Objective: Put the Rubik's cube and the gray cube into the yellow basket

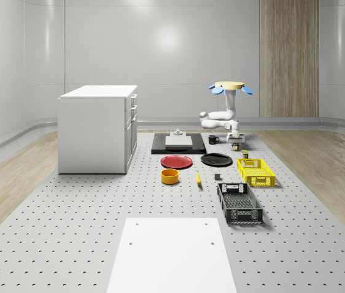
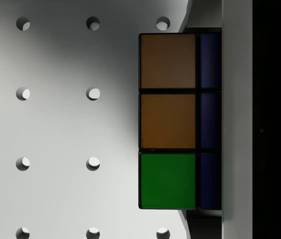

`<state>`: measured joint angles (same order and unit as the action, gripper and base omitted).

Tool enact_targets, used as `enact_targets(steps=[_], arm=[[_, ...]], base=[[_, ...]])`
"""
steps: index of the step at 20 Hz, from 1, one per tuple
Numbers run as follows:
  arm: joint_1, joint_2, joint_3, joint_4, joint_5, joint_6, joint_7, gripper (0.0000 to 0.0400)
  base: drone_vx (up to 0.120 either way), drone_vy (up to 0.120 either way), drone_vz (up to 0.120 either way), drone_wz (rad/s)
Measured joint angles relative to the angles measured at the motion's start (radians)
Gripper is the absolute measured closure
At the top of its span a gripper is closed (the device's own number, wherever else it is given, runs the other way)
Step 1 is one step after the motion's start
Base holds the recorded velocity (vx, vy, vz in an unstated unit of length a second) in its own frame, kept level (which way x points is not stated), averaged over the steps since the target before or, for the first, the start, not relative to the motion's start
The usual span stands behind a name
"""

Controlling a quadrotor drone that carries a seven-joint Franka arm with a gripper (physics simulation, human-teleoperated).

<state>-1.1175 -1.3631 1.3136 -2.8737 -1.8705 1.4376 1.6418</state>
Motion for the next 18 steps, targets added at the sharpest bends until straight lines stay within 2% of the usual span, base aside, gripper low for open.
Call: enact_targets(steps=[8,15,18], arm=[[-0.015,-0.013,0.099,-0.009,0.099,-0.014,0.018,0.0075],[-0.022,-0.036,0.124,-0.010,0.130,0.002,0.024,0.0075],[-0.023,-0.047,0.129,-0.009,0.137,0.011,0.026,0.0075]], base=[[0.000,0.000,0.120,0.000],[0.120,0.000,0.120,0.000],[0.120,0.013,0.000,0.000]])
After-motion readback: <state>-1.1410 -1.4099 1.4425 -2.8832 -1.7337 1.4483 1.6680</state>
